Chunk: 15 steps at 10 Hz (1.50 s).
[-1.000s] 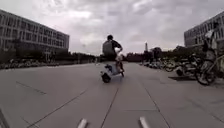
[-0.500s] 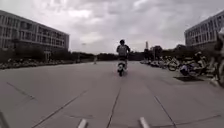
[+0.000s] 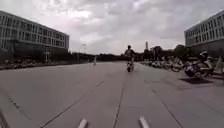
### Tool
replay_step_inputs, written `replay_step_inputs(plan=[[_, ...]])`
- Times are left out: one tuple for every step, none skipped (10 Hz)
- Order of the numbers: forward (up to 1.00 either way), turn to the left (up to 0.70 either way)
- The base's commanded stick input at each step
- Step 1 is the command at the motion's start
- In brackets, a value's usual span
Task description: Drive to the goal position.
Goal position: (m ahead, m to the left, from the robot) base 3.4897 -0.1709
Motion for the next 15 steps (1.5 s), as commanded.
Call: replay_step_inputs(plan=[[0.7,-0.35],[0.7,-0.35],[0.7,-0.35],[0.7,-0.35],[0.7,-0.35],[0.7,-0.15],[0.7,0.0],[0.7,0.0],[0.7,0.0],[0.7,0.0],[0.7,0.0],[0.7,0.0],[0.7,0.0],[0.7,0.0],[0.7,0.0]])
